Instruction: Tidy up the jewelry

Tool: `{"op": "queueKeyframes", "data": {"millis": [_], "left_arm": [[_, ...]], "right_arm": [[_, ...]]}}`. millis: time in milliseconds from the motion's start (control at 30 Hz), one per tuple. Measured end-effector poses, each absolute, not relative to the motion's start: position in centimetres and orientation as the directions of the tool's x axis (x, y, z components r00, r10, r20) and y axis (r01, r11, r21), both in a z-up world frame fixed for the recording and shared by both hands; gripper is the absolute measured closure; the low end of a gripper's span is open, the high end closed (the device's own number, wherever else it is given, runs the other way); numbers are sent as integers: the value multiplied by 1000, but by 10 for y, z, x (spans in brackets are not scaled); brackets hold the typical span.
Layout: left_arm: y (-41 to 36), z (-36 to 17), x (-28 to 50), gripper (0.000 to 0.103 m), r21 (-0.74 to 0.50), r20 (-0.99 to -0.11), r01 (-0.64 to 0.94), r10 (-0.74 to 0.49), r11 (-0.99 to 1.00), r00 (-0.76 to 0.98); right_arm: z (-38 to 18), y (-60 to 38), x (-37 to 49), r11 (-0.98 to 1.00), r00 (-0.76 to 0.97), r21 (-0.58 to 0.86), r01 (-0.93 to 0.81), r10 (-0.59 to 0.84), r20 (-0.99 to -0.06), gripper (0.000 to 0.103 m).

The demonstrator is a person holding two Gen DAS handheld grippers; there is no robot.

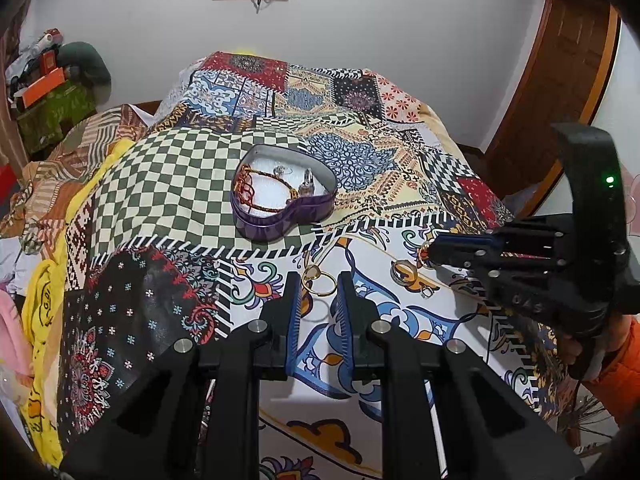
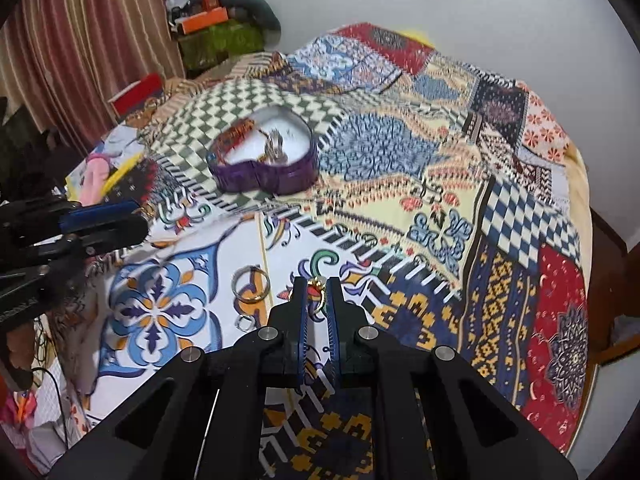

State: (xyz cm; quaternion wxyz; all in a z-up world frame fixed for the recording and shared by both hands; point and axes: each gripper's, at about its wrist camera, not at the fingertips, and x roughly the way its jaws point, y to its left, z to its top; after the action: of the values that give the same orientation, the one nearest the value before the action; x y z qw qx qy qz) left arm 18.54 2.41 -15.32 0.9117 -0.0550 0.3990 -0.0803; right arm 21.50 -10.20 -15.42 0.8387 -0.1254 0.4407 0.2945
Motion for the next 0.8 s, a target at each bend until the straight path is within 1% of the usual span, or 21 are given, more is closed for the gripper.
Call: {"op": "queueKeyframes", "data": {"millis": [67,133,200,267,433,500,533,567,800], "left_arm": [[23,-154,186,86,-163,-720,105,-191,981,667],[22,-154,186,86,-162,-721,108,-192,981,666],[22,-155,187,86,-162,-722,109,-193,981,665],[22,-155,187,86,-164,-722,109,-194,980,664],[23,-158,188,86,-165,-727,105,-193,981,659],[24,-159,188,86,-168,-728,102,-193,981,658],[24,-159,188,86,-169,-728,100,-193,980,658],[25,-159,188,86,-170,-727,100,-193,980,659],[26,-156,186,86,-164,-723,96,-186,982,665]], "right_arm": [[-155,-102,215,794,433,55,-605,387,-814,95],[-155,-102,216,793,431,56,-607,388,-815,92],[-156,-101,216,793,432,54,-607,386,-815,84],[-156,-100,216,793,434,53,-606,386,-814,80],[-159,-97,219,787,434,60,-614,400,-807,80],[-161,-98,220,784,428,77,-616,415,-803,81],[-161,-98,221,783,424,85,-617,421,-801,84],[-161,-99,222,782,420,96,-616,429,-800,93],[-158,-102,223,791,425,119,-600,442,-790,95]]}}
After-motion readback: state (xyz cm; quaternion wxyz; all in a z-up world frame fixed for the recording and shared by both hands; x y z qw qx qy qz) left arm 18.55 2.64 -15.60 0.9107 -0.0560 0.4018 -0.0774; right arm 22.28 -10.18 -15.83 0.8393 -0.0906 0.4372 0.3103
